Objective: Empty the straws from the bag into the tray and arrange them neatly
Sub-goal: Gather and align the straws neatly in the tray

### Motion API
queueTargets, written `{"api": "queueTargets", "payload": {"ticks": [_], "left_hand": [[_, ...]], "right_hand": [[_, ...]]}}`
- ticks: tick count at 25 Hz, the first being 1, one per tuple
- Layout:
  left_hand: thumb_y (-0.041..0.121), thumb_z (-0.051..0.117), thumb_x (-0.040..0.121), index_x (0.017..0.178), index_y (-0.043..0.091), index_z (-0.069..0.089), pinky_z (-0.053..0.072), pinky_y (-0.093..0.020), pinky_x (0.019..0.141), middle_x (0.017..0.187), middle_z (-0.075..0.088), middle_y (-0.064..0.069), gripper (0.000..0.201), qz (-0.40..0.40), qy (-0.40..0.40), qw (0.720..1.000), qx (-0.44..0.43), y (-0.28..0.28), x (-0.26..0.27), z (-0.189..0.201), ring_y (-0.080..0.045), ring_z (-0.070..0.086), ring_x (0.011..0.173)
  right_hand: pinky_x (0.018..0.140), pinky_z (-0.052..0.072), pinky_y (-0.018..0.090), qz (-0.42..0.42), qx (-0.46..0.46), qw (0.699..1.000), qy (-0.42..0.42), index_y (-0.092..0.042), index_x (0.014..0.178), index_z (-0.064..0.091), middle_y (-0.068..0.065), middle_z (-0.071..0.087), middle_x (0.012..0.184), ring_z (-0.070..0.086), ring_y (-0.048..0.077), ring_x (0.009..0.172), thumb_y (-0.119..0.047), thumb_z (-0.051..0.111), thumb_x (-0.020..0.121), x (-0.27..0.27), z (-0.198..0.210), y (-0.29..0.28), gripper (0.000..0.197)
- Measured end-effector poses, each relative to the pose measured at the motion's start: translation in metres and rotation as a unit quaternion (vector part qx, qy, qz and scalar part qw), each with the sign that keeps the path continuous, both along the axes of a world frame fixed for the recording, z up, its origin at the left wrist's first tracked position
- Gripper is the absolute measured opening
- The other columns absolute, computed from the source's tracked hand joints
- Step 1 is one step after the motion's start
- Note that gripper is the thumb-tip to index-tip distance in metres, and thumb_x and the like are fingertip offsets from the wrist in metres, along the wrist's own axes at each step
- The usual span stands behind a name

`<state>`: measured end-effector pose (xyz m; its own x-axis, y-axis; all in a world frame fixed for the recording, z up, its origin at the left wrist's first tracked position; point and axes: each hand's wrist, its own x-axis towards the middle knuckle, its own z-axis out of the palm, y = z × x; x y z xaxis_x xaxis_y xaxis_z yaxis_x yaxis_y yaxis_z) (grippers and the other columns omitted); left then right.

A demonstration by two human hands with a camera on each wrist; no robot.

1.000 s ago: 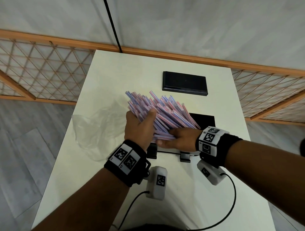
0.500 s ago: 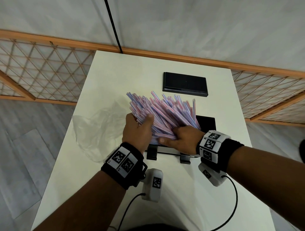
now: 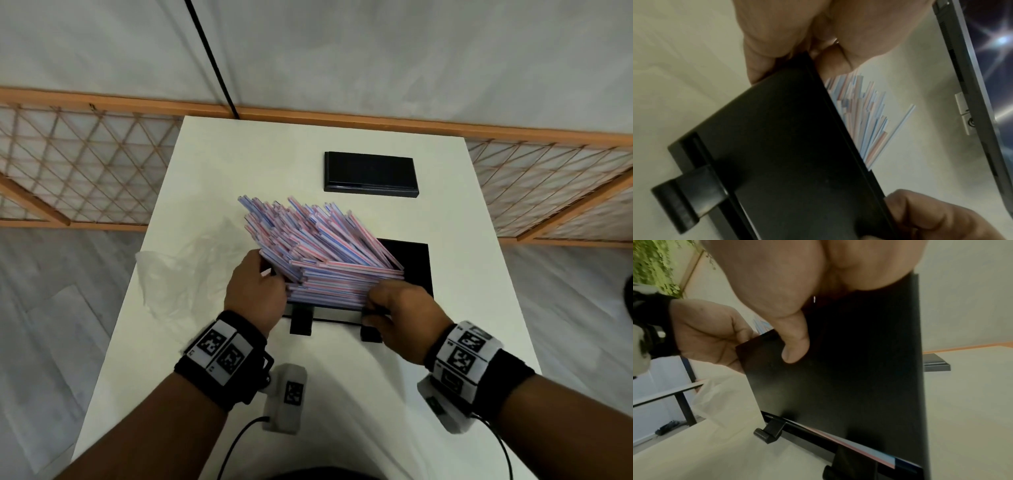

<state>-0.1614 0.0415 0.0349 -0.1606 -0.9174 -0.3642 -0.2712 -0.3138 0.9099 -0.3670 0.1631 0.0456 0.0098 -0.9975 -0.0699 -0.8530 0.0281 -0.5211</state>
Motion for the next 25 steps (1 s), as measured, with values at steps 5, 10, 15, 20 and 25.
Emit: {"api": "queueTargets", "payload": {"ticks": [5,10,15,20,25], "left_hand": [[0.013,0.063,0.077,0.117,0.027,0.063,0.057,-0.05,0.089,0.113,0.07,0.004,0.042,-0.036,-0.047,0.998,-0.035,0.01,0.022,0.005,-0.021,0.069,0.098],[0.038,0.071,0.053,0.085,0.022,0.062,0.055,-0.045,0.068,0.082,0.067,0.001,0.038,0.005,-0.058,0.997,-0.045,0.007,0.032,0.026,-0.028,0.065,0.073],[0.072,0.068,0.072,0.084,0.027,0.07,0.057,-0.038,0.06,0.074,0.073,0.004,0.046,-0.031,-0.106,0.992,-0.057,0.008,0.02,0.043,-0.024,0.07,0.061],[0.061,0.055,0.092,0.062,0.01,0.063,0.049,-0.032,0.072,0.061,0.065,-0.001,0.06,-0.07,-0.208,0.971,-0.089,0.008,0.002,0.05,-0.023,0.066,0.068],[0.048,0.059,0.092,0.065,0.011,0.069,0.06,-0.045,0.056,0.052,0.067,-0.013,0.047,0.054,-0.054,0.997,0.001,0.013,-0.003,0.049,-0.032,0.067,0.048]], "right_hand": [[0.06,0.045,0.029,0.034,0.001,0.999,-0.012,-0.023,0.067,0.048,-0.004,0.056,0.073,0.059,0.026,0.071,-0.017,0.067,0.073,0.021,-0.002,0.015,0.021],[0.063,0.043,0.025,-0.048,-0.002,0.998,-0.029,-0.02,0.083,0.057,-0.008,0.052,0.08,0.051,0.014,0.072,-0.062,0.055,0.077,0.026,0.016,0.013,0.043],[0.088,0.045,0.031,-0.039,0.088,0.994,0.053,-0.021,0.116,0.055,0.001,0.059,0.11,0.056,0.024,0.103,-0.073,0.036,0.077,0.039,0.021,-0.015,0.068],[0.098,0.043,0.045,-0.091,0.109,0.986,0.086,-0.022,0.122,0.045,0.004,0.053,0.122,0.05,0.03,0.113,-0.074,0.02,0.08,0.059,0.013,-0.019,0.071],[0.097,0.042,0.046,-0.102,0.082,0.989,0.067,-0.022,0.123,0.043,0.005,0.05,0.122,0.048,0.029,0.112,-0.065,0.017,0.086,0.068,0.013,-0.018,0.062]]}}
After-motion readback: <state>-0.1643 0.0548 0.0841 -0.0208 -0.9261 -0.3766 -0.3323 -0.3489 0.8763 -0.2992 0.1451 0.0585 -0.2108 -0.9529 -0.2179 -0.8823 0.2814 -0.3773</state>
